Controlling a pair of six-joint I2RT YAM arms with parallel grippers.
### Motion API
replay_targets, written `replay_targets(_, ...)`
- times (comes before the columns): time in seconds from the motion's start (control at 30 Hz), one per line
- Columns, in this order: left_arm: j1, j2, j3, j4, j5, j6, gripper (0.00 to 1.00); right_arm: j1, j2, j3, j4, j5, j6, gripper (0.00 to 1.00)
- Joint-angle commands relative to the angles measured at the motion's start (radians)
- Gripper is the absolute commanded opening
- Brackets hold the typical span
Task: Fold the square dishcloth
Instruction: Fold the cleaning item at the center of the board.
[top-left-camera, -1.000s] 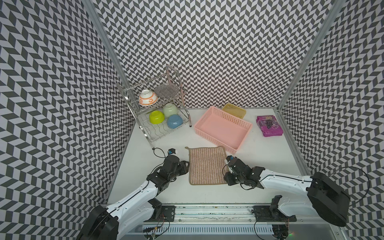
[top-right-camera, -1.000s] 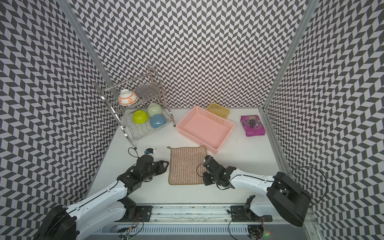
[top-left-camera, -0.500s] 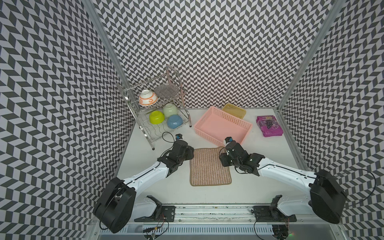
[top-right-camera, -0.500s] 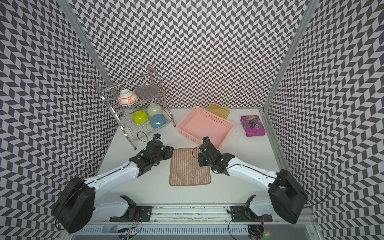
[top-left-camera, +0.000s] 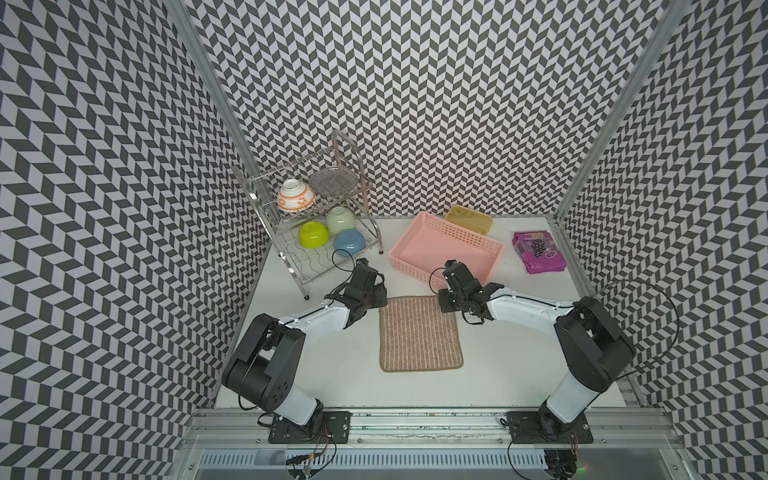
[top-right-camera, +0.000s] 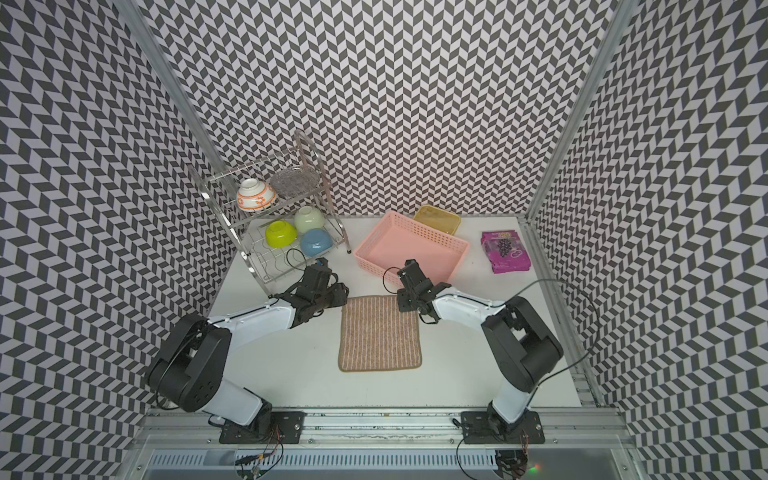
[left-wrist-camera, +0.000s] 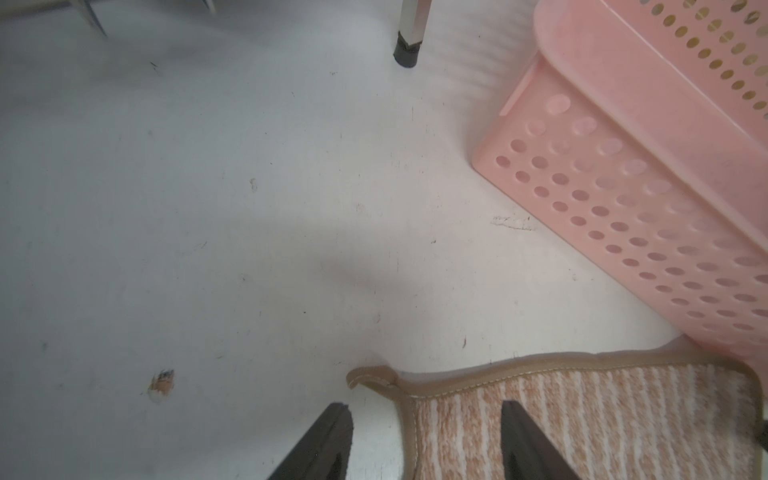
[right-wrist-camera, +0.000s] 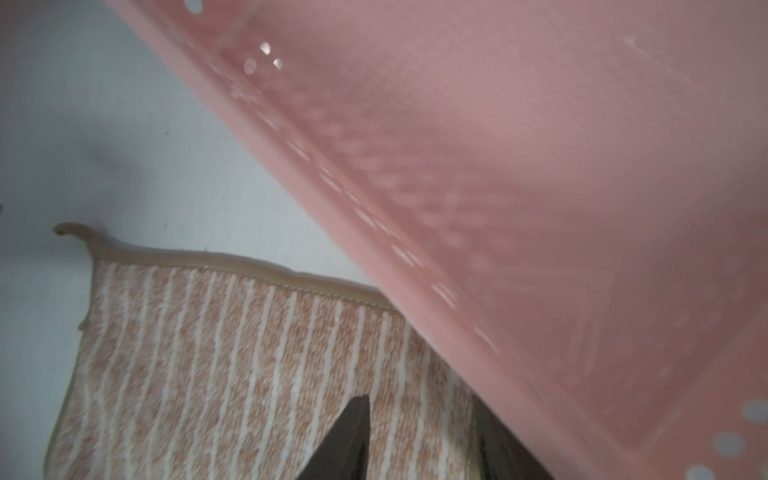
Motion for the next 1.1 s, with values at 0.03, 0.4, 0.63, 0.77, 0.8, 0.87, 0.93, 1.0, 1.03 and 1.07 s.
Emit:
replay_targets(0.03, 0.011, 0.014, 0.032, 0.004, 0.005, 0.015, 0.61, -0.034, 0.043, 0.053, 0.045, 0.018, -0.034, 0.47)
replay_targets(0.4, 0.049, 0.064, 0.047, 0.005, 0.04, 0.036, 0.61, -0.061, 0.048, 0.039, 0.077, -0.118, -0.067, 0.47)
replay_targets(0.63, 0.051, 0.117, 0.069, 0.011, 0.08, 0.045, 0.53, -0.06, 0.053, 0.005, 0.104, -0.117, -0.059, 0.47)
replay_targets(0.77, 0.051, 0.136, 0.066, 0.013, 0.081, 0.043, 0.51, -0.061, 0.06, 0.001, 0.111, -0.101, -0.054, 0.47)
replay_targets(0.8, 0.05, 0.137, 0.064, 0.014, 0.081, 0.043, 0.5, -0.061, 0.062, 0.0, 0.11, -0.094, -0.051, 0.47)
replay_targets(0.87, 0.05, 0.14, 0.058, 0.016, 0.078, 0.042, 0.47, -0.061, 0.066, -0.005, 0.112, -0.08, -0.04, 0.46)
replay_targets(0.93, 0.051, 0.143, 0.057, 0.017, 0.077, 0.041, 0.45, -0.061, 0.067, -0.016, 0.115, -0.074, -0.028, 0.46)
replay_targets(1.0, 0.05, 0.146, 0.055, 0.016, 0.079, 0.041, 0.41, -0.06, 0.067, -0.027, 0.125, -0.073, -0.017, 0.46)
replay_targets(1.03, 0.051, 0.146, 0.054, 0.017, 0.079, 0.041, 0.39, -0.06, 0.065, -0.034, 0.127, -0.073, -0.012, 0.46)
replay_targets(1.07, 0.051, 0.146, 0.054, 0.017, 0.078, 0.041, 0.36, -0.059, 0.064, -0.04, 0.129, -0.073, -0.008, 0.46)
